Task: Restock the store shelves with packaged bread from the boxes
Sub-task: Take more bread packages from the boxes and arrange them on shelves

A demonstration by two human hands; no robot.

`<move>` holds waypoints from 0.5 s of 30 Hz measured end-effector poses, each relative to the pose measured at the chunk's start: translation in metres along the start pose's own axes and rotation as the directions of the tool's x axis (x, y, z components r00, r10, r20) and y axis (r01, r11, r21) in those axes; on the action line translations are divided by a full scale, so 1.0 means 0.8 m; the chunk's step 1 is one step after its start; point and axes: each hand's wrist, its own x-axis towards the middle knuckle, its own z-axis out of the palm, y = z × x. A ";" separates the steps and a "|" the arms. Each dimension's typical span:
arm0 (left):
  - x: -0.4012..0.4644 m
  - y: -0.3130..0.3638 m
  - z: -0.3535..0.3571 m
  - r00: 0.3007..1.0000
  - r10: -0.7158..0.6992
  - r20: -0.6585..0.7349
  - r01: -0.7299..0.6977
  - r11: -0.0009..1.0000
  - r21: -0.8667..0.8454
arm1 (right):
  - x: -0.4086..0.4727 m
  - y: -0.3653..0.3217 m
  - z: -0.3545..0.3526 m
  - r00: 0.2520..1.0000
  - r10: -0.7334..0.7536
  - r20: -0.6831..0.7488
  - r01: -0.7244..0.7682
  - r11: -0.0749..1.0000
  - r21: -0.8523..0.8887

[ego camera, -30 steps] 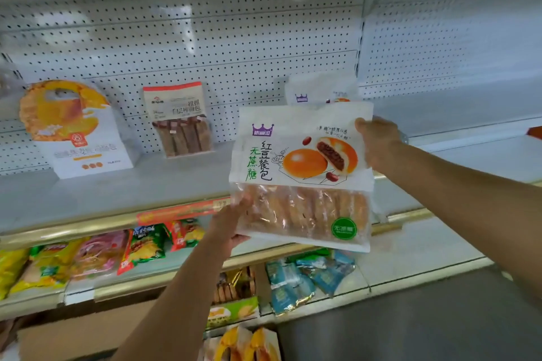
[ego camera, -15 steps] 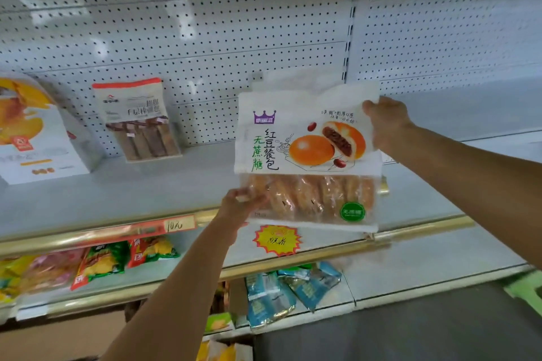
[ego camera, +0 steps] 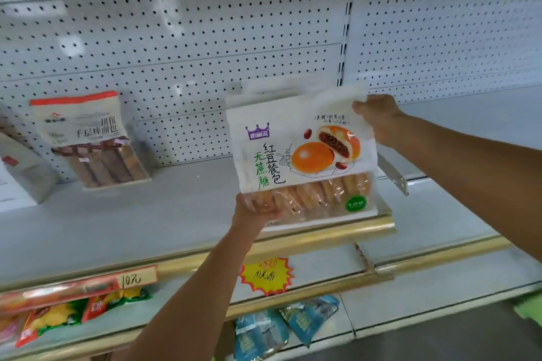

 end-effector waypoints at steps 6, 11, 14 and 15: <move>0.035 -0.020 0.015 0.997 0.002 -0.081 0.001 0.999 0.041 | 0.049 0.009 0.012 0.996 -0.029 0.085 0.031 0.999 -0.019; 0.018 0.001 0.038 0.990 0.024 -0.139 -0.020 0.999 0.033 | 0.081 0.023 0.001 0.993 0.008 0.118 -0.008 1.000 -0.002; 0.018 0.004 0.045 0.986 0.029 -0.161 -0.018 0.998 0.068 | 0.091 0.030 -0.015 0.990 0.045 0.134 -0.048 0.999 0.022; 0.017 0.007 0.047 0.987 0.026 -0.156 -0.011 0.996 0.093 | 0.093 0.032 -0.019 0.988 0.050 0.149 -0.055 0.998 0.031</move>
